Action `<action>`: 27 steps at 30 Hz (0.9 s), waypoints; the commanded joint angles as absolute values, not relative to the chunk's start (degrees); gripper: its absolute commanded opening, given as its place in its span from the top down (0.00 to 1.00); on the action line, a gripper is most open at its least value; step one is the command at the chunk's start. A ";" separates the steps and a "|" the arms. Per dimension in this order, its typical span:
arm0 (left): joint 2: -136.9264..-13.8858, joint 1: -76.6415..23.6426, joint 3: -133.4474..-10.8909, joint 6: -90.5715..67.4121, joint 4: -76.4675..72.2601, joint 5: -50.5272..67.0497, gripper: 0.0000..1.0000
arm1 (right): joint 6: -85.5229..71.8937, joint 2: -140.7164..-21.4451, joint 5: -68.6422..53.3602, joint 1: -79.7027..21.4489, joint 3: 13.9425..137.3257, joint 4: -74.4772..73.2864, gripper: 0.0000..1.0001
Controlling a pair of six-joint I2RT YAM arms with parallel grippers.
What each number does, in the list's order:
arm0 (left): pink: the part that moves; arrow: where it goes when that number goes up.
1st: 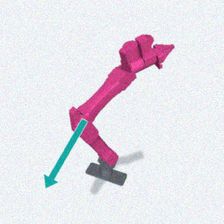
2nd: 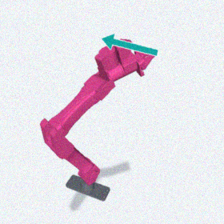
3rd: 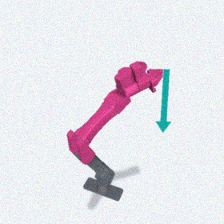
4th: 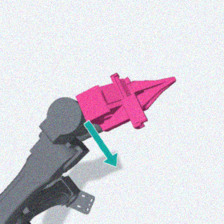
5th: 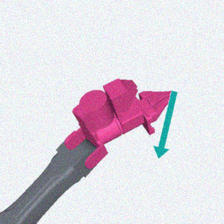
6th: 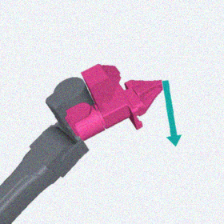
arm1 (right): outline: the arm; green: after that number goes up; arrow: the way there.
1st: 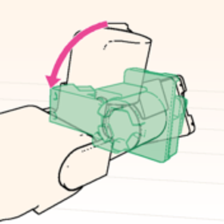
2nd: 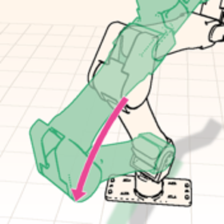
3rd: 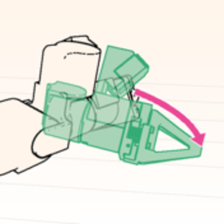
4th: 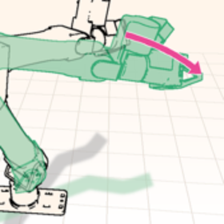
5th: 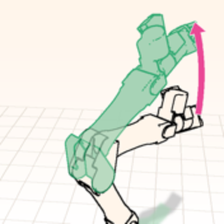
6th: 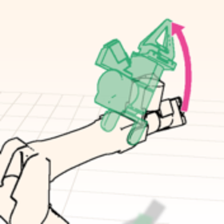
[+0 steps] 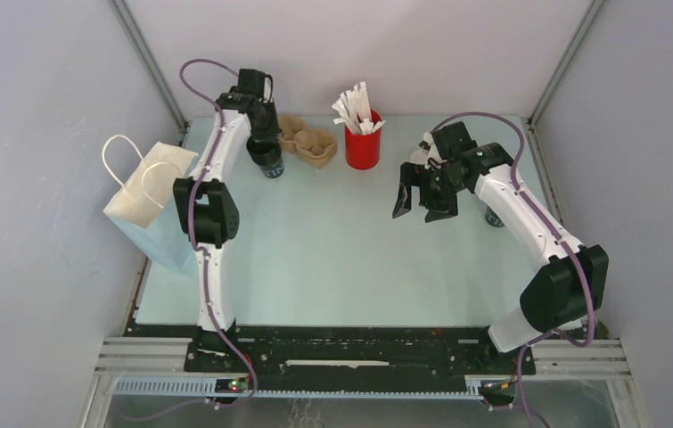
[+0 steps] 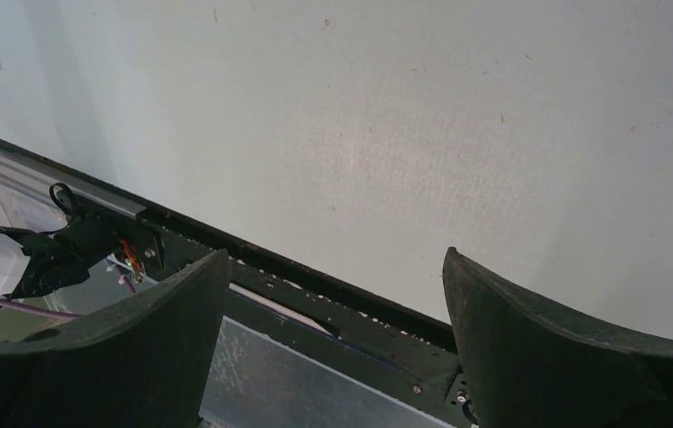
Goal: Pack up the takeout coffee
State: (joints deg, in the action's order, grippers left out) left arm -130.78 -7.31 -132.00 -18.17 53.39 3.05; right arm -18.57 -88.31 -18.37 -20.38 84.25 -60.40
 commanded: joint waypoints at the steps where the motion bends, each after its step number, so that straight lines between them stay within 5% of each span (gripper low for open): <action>1: -126.18 -7.98 -133.70 -16.69 54.68 -3.28 1.00 | -18.63 -88.02 -18.90 -20.92 84.61 -59.11 0.03; 19: -123.51 -11.95 -135.88 -12.83 55.31 -16.33 1.00 | -18.81 -87.89 -18.98 -21.44 84.44 -59.24 0.03; 27: -123.93 -7.97 -134.31 -21.56 54.23 -2.27 1.00 | -18.77 -87.81 -18.99 -21.54 84.39 -59.28 0.03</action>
